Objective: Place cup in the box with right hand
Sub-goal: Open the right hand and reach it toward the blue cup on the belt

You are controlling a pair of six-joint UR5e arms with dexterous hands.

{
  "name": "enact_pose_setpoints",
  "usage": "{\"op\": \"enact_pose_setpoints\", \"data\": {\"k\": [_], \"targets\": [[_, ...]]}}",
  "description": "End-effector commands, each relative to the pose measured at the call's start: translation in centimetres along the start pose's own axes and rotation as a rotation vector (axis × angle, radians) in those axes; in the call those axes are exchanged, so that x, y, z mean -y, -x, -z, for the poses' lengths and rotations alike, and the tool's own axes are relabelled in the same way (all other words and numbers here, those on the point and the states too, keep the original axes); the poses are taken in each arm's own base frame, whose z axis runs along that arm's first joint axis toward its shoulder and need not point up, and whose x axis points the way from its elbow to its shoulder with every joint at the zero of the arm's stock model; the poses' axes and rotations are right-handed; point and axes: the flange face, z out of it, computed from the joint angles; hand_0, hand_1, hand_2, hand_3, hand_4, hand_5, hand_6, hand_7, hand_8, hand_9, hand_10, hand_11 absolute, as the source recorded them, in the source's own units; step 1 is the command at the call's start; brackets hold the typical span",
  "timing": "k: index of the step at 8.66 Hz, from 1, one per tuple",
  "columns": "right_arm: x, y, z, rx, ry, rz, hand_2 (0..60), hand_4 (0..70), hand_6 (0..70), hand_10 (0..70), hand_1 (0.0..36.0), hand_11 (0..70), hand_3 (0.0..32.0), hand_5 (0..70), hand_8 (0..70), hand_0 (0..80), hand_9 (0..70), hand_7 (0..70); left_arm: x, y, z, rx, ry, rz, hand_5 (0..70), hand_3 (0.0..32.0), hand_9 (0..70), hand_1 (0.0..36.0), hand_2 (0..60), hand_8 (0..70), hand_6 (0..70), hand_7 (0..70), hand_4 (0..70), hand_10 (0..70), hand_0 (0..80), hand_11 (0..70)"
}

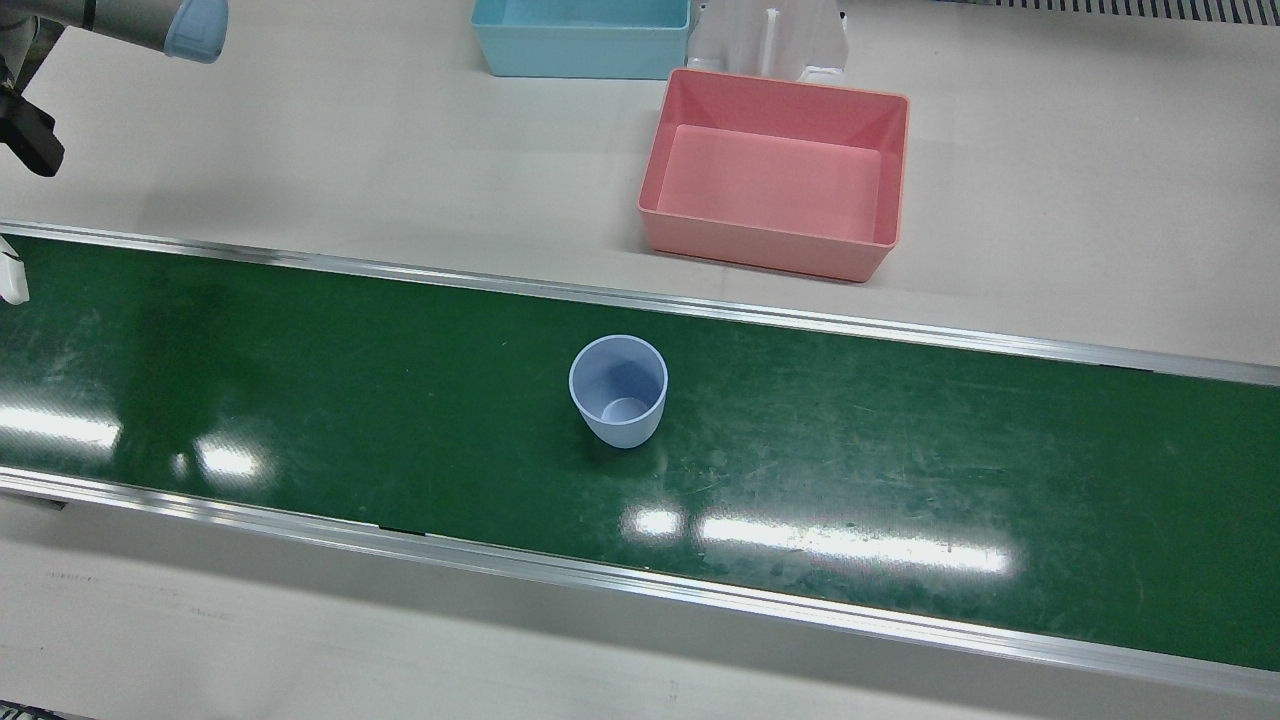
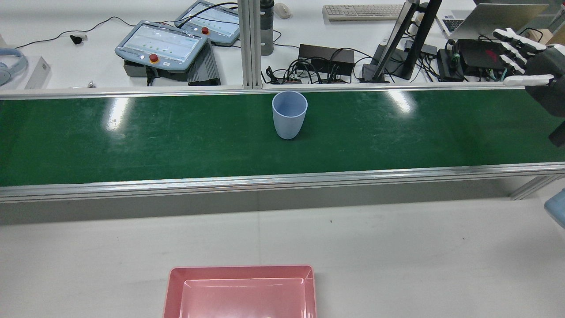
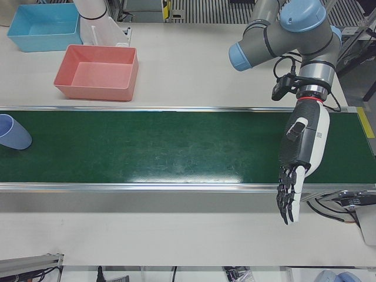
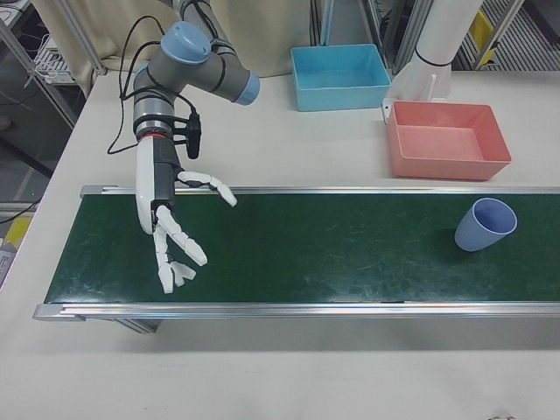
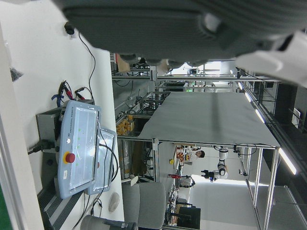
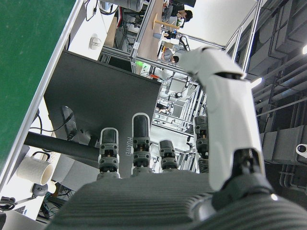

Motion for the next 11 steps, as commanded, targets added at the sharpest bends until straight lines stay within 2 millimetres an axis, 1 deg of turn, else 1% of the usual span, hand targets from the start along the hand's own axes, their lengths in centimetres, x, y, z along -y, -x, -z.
{"op": "enact_pose_setpoints", "data": {"k": [1, 2, 3, 4, 5, 6, 7, 8, 9, 10, 11], "targets": [[-1.3, -0.7, -1.2, -0.011, 0.029, -0.007, 1.8, 0.3, 0.0, 0.0, 20.7, 0.0, 0.0, 5.8, 0.0, 53.3, 0.0, 0.0, 0.0, 0.0, 0.0, 0.0, 0.0, 0.0, 0.0, 0.0, 0.0, 0.0, 0.0, 0.0, 0.0, 0.0, 0.0, 0.0, 0.0, 0.0], [-2.1, -1.0, -1.9, -0.013, 0.043, -0.01, 1.3, 0.0, 0.0, 0.0, 21.4, 0.0, 0.0, 5.7, 0.0, 52.6, 0.0, 0.0, 0.0, 0.0, 0.0, 0.0, 0.0, 0.0, 0.0, 0.0, 0.0, 0.0, 0.0, 0.0, 0.0, 0.0, 0.0, 0.0, 0.0, 0.0], [-3.3, -2.1, -2.6, -0.029, 0.065, -0.015, 2.0, 0.1, 0.0, 0.0, 18.2, 0.0, 0.0, 5.9, 0.0, 54.6, 0.0, 0.0, -0.1, 0.0, 0.0, 0.0, 0.0, 0.0, 0.0, 0.0, 0.0, 0.0, 0.0, 0.0, 0.0, 0.0, 0.0, 0.0, 0.0, 0.0], [-4.2, -3.1, -3.3, -0.044, 0.082, -0.018, 2.9, 0.0, 0.0, 0.0, 21.4, 0.0, 0.0, 6.0, 0.0, 53.5, 0.0, 0.0, -0.1, 0.0, 0.0, 0.0, 0.0, 0.0, 0.0, 0.0, 0.0, 0.0, 0.0, 0.0, 0.0, 0.0, 0.0, 0.0, 0.0, 0.0], [-4.8, -3.8, -3.6, -0.052, 0.09, -0.021, 2.2, 0.1, 0.0, 0.0, 17.6, 0.0, 0.0, 6.2, 0.0, 56.8, 0.0, 0.0, -0.1, 0.0, 0.0, 0.0, 0.001, 0.0, 0.0, 0.0, 0.0, 0.0, 0.0, 0.0, 0.0, 0.0, 0.0, 0.0, 0.0, 0.0], [-5.6, -5.6, -3.8, -0.078, 0.102, -0.026, 4.2, 0.0, 0.0, 0.0, 21.7, 0.0, 0.0, 6.3, 0.0, 54.7, 0.0, 0.0, -0.1, 0.0, 0.0, 0.0, 0.0, 0.0, 0.0, 0.0, 0.0, 0.0, 0.0, 0.0, 0.0, 0.0, 0.0, 0.0, 0.0, 0.0], [-6.1, -7.1, -3.8, -0.096, 0.109, -0.02, 4.2, 0.4, 0.0, 0.0, 20.8, 0.0, 0.0, 6.4, 0.0, 55.6, 0.0, 0.0, -0.1, 0.0, 0.0, 0.0, 0.0, 0.0, 0.0, 0.0, 0.0, 0.0, 0.0, 0.0, 0.0, 0.0, 0.0, 0.0, 0.0, 0.0], [-6.4, -8.1, -3.9, -0.101, 0.111, -0.019, 3.7, 0.4, 0.0, 0.0, 20.3, 0.0, 0.0, 6.4, 0.0, 56.0, 0.0, 0.0, -0.1, 0.0, 0.0, 0.0, 0.001, 0.0, 0.0, 0.0, 0.0, 0.0, 0.0, 0.0, 0.0, 0.0, 0.0, 0.0, 0.0, 0.0], [-7.7, -8.8, -4.7, -0.106, 0.134, -0.026, 3.2, 0.5, 0.0, 0.0, 18.9, 0.0, 0.0, 6.5, 0.0, 57.4, 0.0, 0.0, -0.1, -0.1, 0.1, -0.001, 0.0, 0.0, 0.0, 0.0, 0.0, 0.0, 0.0, 0.0, 0.0, 0.0, 0.0, 0.0, 0.0, 0.0], [-8.4, -9.4, -5.0, -0.114, 0.146, -0.031, 4.1, 0.3, 0.0, 0.0, 20.5, 0.0, 0.0, 6.5, 0.0, 56.3, 0.0, 0.0, -0.1, 0.0, 0.0, 0.0, 0.0, 0.0, 0.0, 0.0, 0.0, 0.0, 0.0, 0.0, 0.0, 0.0, 0.0, 0.0, 0.0, 0.0], [-8.6, -9.5, -5.2, -0.113, 0.149, -0.028, 6.2, 0.1, 0.0, 0.0, 23.1, 0.0, 0.0, 6.5, 0.0, 54.5, 0.0, 0.0, -0.1, 0.0, 0.0, 0.0, 0.0, 0.0, 0.0, 0.0, 0.0, 0.0, 0.0, 0.0, 0.0, 0.0, 0.0, 0.0, 0.0, 0.0]]}}
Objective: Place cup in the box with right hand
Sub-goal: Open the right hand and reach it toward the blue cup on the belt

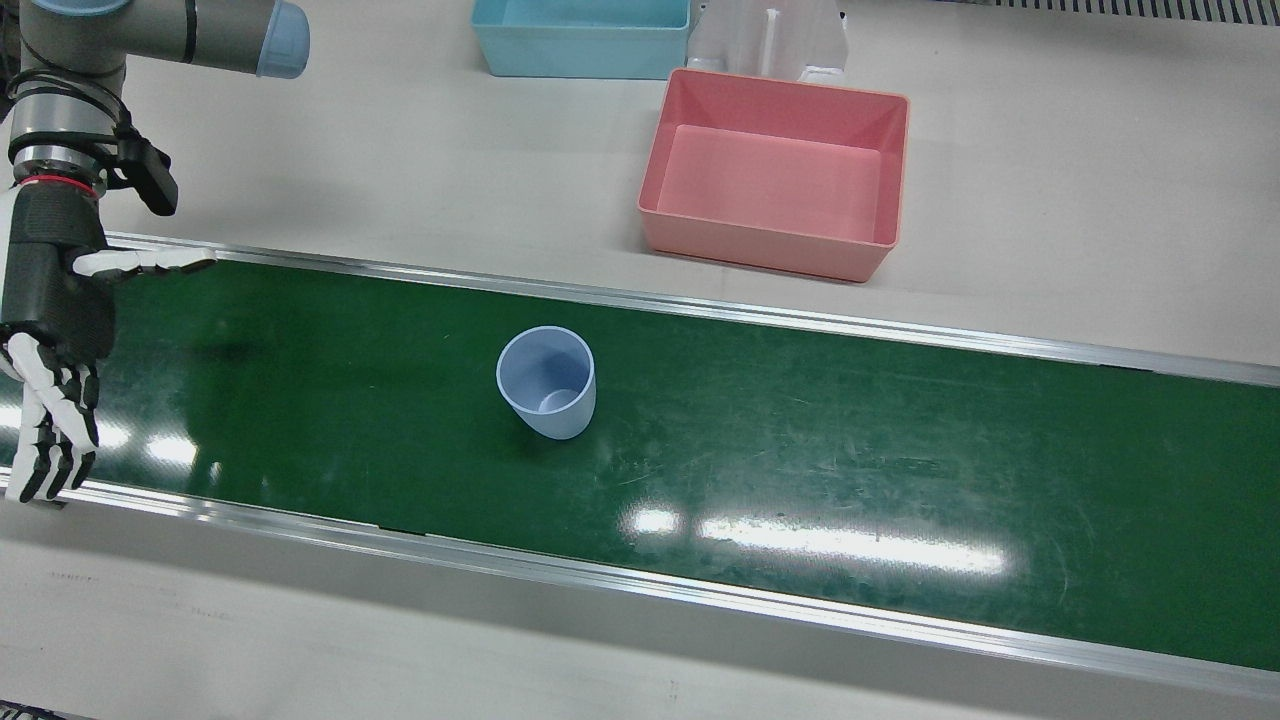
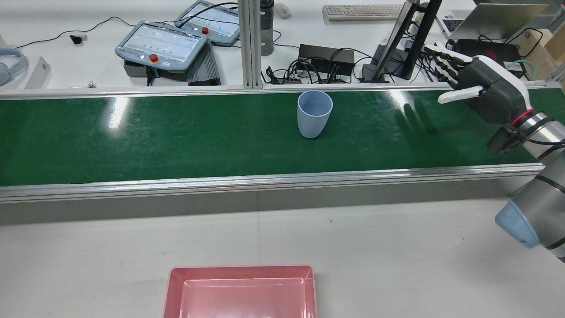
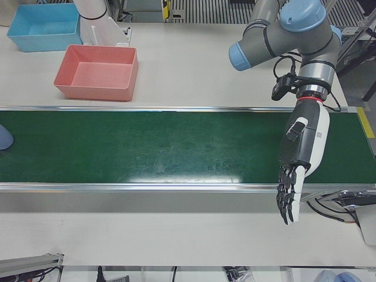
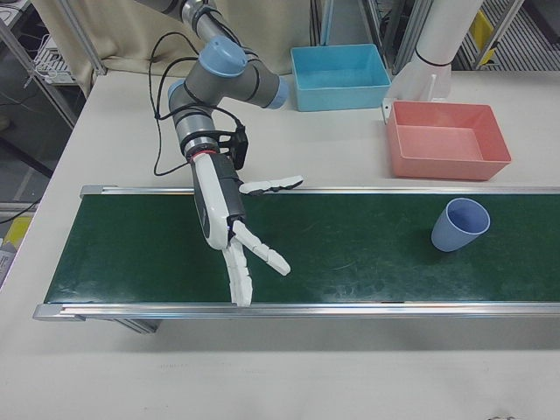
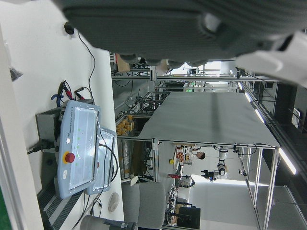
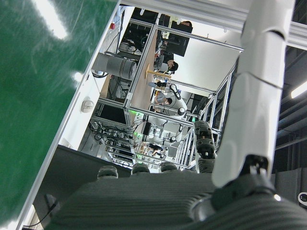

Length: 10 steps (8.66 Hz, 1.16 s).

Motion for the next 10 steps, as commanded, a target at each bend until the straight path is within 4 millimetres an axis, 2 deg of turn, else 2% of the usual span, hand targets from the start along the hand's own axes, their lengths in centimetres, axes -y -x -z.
{"op": "enact_pose_setpoints", "data": {"k": [1, 2, 3, 4, 5, 6, 9, 10], "targets": [[-1.1, -1.5, -0.9, -0.007, 0.016, -0.004, 3.6, 0.4, 0.0, 0.0, 19.2, 0.0, 0.0, 6.4, 0.0, 56.3, 0.0, 0.0, 0.0, 0.0, 0.0, 0.0, 0.0, 0.0, 0.0, 0.0, 0.0, 0.0, 0.0, 0.0, 0.0, 0.0, 0.0, 0.0, 0.0, 0.0], [-1.3, -2.9, -0.9, -0.023, 0.018, -0.01, 5.6, 0.5, 0.0, 0.0, 19.9, 0.0, 0.0, 6.5, 0.0, 56.1, 0.0, 0.0, -0.1, 0.0, -0.1, 0.0, 0.001, 0.0, 0.0, 0.0, 0.0, 0.0, 0.0, 0.0, 0.0, 0.0, 0.0, 0.0, 0.0, 0.0], [-2.0, -3.4, -1.4, -0.026, 0.031, -0.009, 6.0, 0.4, 0.0, 0.0, 20.8, 0.0, 0.0, 6.6, 0.0, 55.7, 0.0, 0.0, 0.0, 0.0, 0.0, 0.0, 0.0, 0.0, 0.0, 0.0, 0.0, 0.0, 0.0, 0.0, 0.0, 0.0, 0.0, 0.0, 0.0, 0.0], [-2.9, -4.2, -2.0, -0.036, 0.046, -0.015, 3.0, 0.4, 0.0, 0.0, 18.0, 0.0, 0.0, 6.6, 0.0, 57.5, 0.0, 0.0, 0.0, 0.0, 0.0, 0.0, 0.0, 0.0, 0.0, 0.0, 0.0, 0.0, 0.0, 0.0, 0.0, 0.0, 0.0, 0.0, 0.0, 0.0], [-3.5, -4.6, -2.2, -0.037, 0.056, -0.014, 2.3, 0.5, 0.0, 0.0, 17.2, 0.0, 0.0, 6.7, 0.0, 58.2, 0.0, 0.0, 0.0, 0.0, 0.0, 0.0, 0.0, 0.0, 0.0, 0.0, 0.0, 0.0, 0.0, 0.0, 0.0, 0.0, 0.0, 0.0, 0.0, 0.0], [-3.6, -4.8, -2.2, -0.031, 0.054, -0.016, 5.4, 0.5, 0.0, 0.0, 20.9, 0.0, 0.0, 6.6, 0.0, 56.2, 0.0, 0.0, 0.0, 0.0, 0.0, 0.0, 0.0, 0.0, 0.0, 0.0, 0.0, 0.0, 0.0, 0.0, 0.0, 0.0, 0.0, 0.0, 0.0, 0.0], [-4.3, -6.1, -2.4, -0.044, 0.063, -0.022, 10.0, 0.2, 0.1, 0.0, 24.1, 0.0, 0.0, 6.7, 0.0, 54.7, 0.0, 0.0, 0.0, 0.0, 0.0, 0.0, 0.0, 0.0, 0.0, 0.0, 0.0, 0.0, 0.0, 0.0, 0.0, 0.0, 0.0, 0.0, 0.0, 0.0], [-4.5, -7.1, -2.4, -0.045, 0.062, -0.027, 10.7, 0.4, 0.2, 0.0, 23.8, 0.0, 0.0, 6.7, 0.0, 54.8, 0.0, 0.0, 0.0, 0.0, 0.0, 0.0, 0.0, 0.0, 0.0, 0.0, 0.0, 0.0, 0.0, 0.0, 0.0, 0.0, 0.0, 0.0, 0.0, 0.0]]}}
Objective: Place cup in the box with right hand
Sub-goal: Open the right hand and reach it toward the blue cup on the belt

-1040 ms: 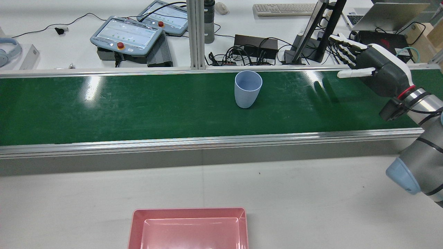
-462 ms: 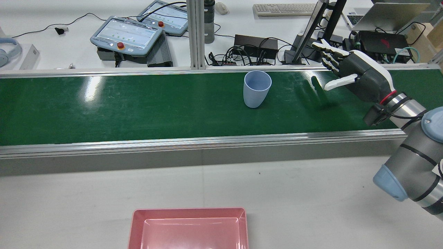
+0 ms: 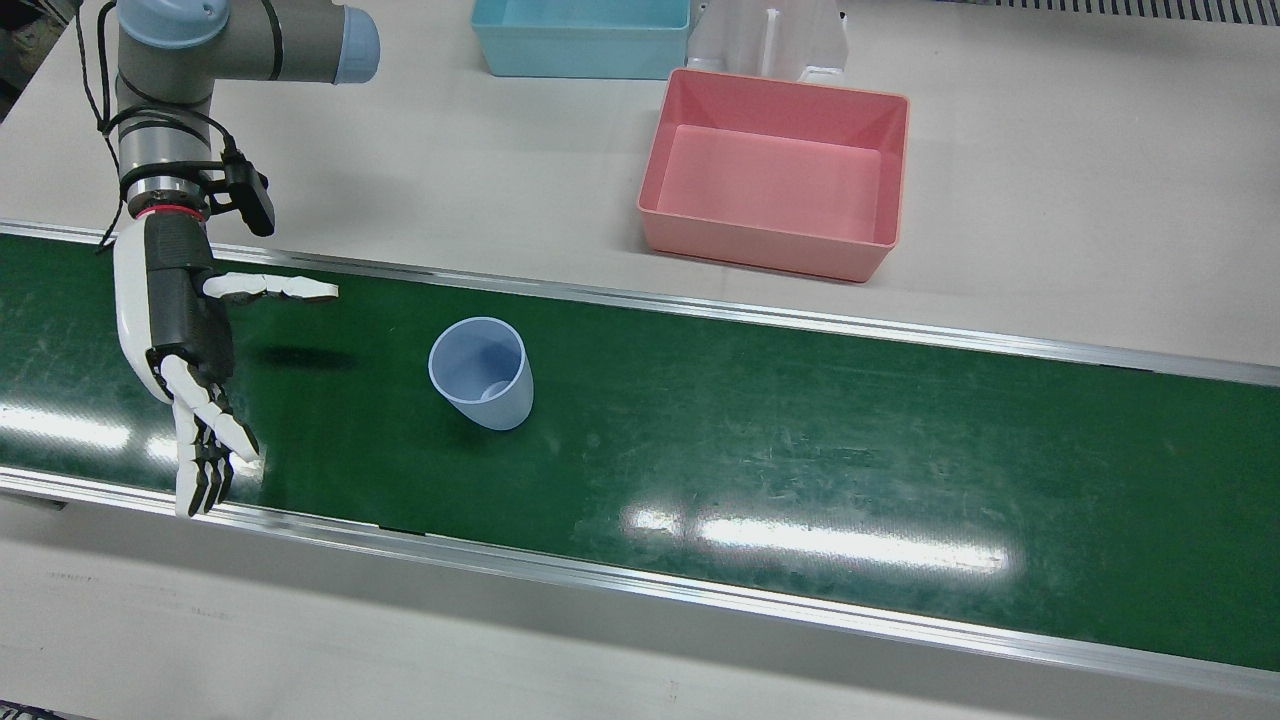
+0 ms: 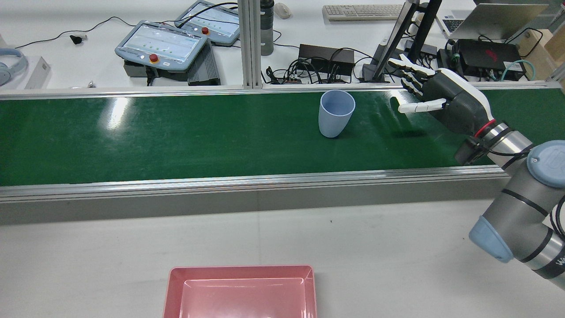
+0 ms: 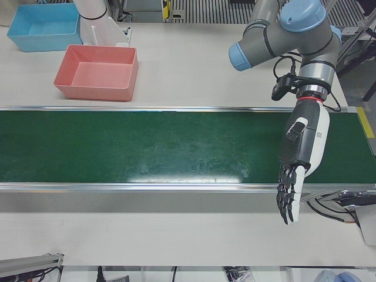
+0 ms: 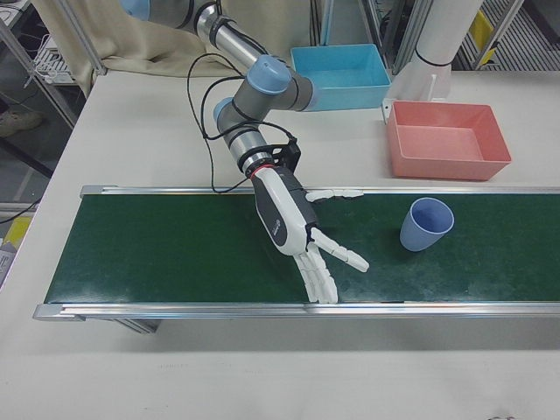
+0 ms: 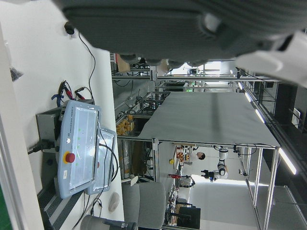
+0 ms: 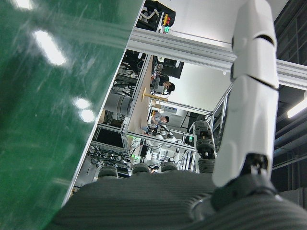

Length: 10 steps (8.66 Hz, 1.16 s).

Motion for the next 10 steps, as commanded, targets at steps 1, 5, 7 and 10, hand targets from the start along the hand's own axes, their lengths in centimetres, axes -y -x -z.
{"op": "enact_pose_setpoints", "data": {"k": [1, 5, 7, 10], "targets": [[-1.1, -2.2, -0.3, -0.002, 0.007, -0.006, 5.8, 1.0, 0.3, 0.0, 20.9, 0.0, 0.0, 6.9, 0.0, 57.0, 0.0, 0.0, 0.0, 0.0, 0.0, 0.0, 0.0, 0.0, 0.0, 0.0, 0.0, 0.0, 0.0, 0.0, 0.0, 0.0, 0.0, 0.0, 0.0, 0.0], [-4.0, -4.2, -1.9, -0.001, 0.05, 0.014, 7.7, 1.1, 0.6, 0.0, 22.4, 0.0, 0.0, 7.0, 0.0, 56.9, 0.0, 0.0, -0.1, 0.0, -0.1, 0.0, 0.001, 0.0, 0.0, 0.0, 0.0, 0.0, 0.0, 0.0, 0.0, 0.0, 0.0, 0.0, 0.0, 0.0], [-4.3, -5.5, -1.8, -0.019, 0.054, 0.021, 6.0, 2.2, 1.0, 0.0, 21.5, 0.0, 0.0, 6.9, 0.0, 57.8, 0.0, 0.0, 0.0, -0.1, 0.0, -0.001, 0.0, 0.0, 0.0, 0.0, 0.0, 0.0, 0.0, 0.0, 0.0, 0.0, 0.0, 0.0, 0.0, 0.0], [-4.1, -5.9, -1.8, -0.027, 0.051, 0.024, 7.1, 2.4, 1.1, 0.0, 21.8, 0.0, 0.0, 6.9, 0.0, 57.7, 0.0, 0.0, 0.0, 0.0, 0.0, 0.0, 0.0, 0.0, 0.0, 0.0, 0.0, 0.0, 0.0, 0.0, 0.0, 0.0, 0.0, 0.0, 0.0, 0.0]]}}
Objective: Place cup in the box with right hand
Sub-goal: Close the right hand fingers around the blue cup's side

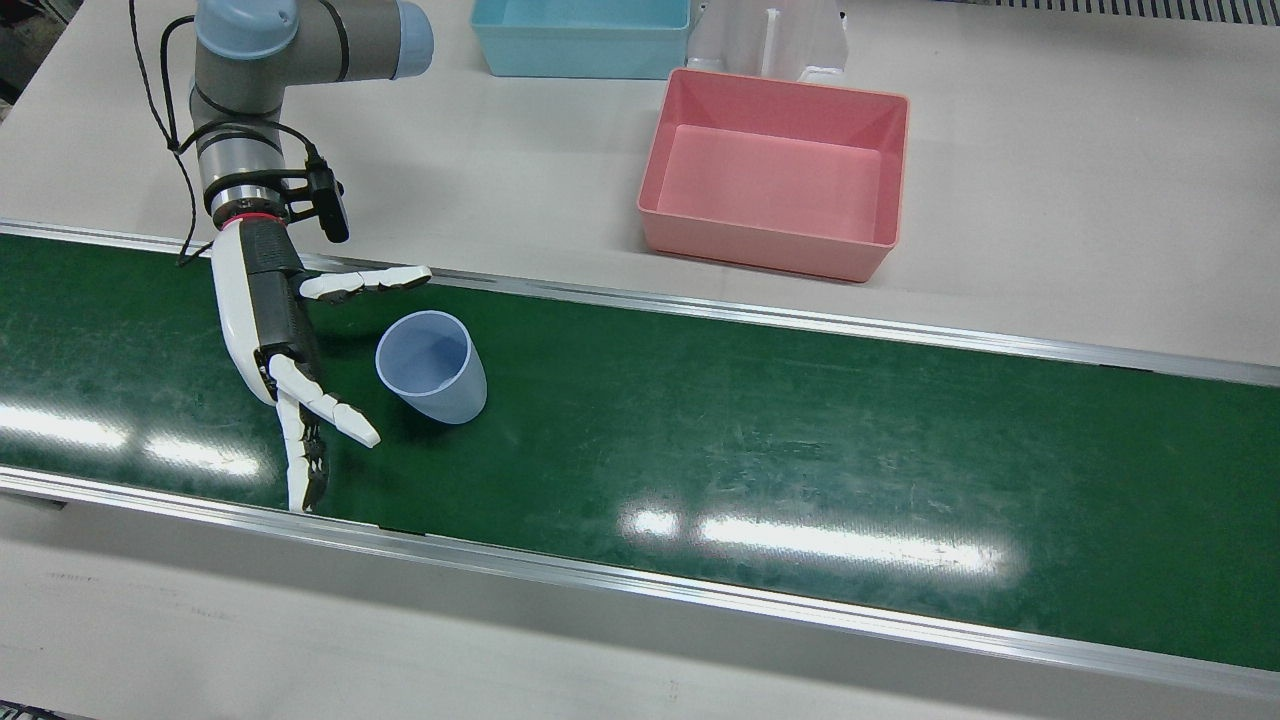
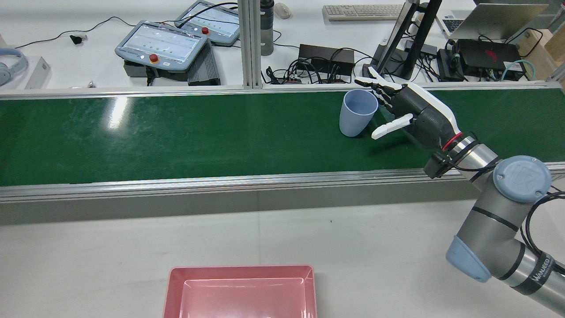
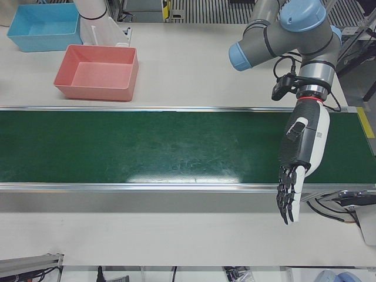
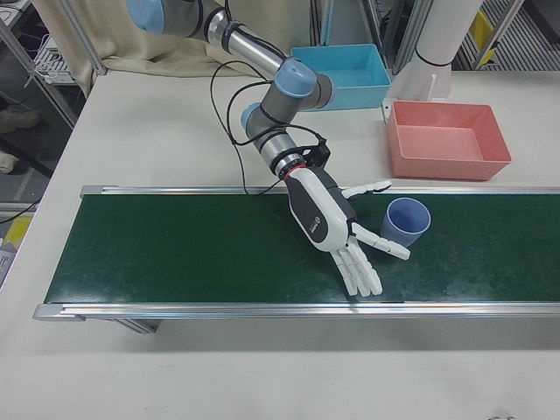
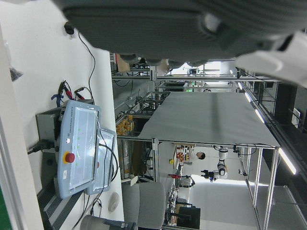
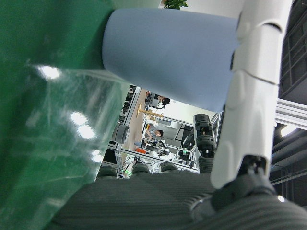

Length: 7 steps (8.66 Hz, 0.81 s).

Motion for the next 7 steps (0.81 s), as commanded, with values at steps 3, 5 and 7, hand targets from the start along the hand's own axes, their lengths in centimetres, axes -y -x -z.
{"op": "enact_pose_setpoints", "data": {"k": [3, 5, 7], "targets": [[0.14, -0.51, 0.04, -0.009, -0.003, 0.003, 4.0, 3.9, 1.4, 0.0, 19.9, 0.5, 0.0, 7.0, 0.0, 59.1, 0.0, 0.0, 0.03, 0.02, 0.01, 0.0, 0.0, 0.0, 0.0, 0.0, 0.0, 0.0, 0.0, 0.0, 0.0, 0.0, 0.0, 0.0, 0.0, 0.0], [-0.12, -1.06, 0.07, -0.016, 0.0, -0.001, 7.1, 2.9, 1.5, 0.0, 22.0, 0.8, 0.0, 7.1, 0.0, 58.1, 0.0, 0.0, 0.03, 0.02, 0.01, 0.0, 0.0, 0.0, 0.0, 0.0, 0.0, 0.0, 0.0, 0.0, 0.0, 0.0, 0.0, 0.0, 0.0, 0.0], [-0.31, -0.74, 0.04, 0.0, -0.001, -0.005, 14.6, 1.1, 1.6, 0.0, 25.7, 1.1, 0.0, 7.2, 0.0, 55.9, 0.0, 0.0, 0.03, 0.02, 0.01, 0.0, 0.0, 0.0, 0.0, 0.0, 0.0, 0.0, 0.0, 0.0, 0.0, 0.0, 0.0, 0.0, 0.0, 0.0]]}}
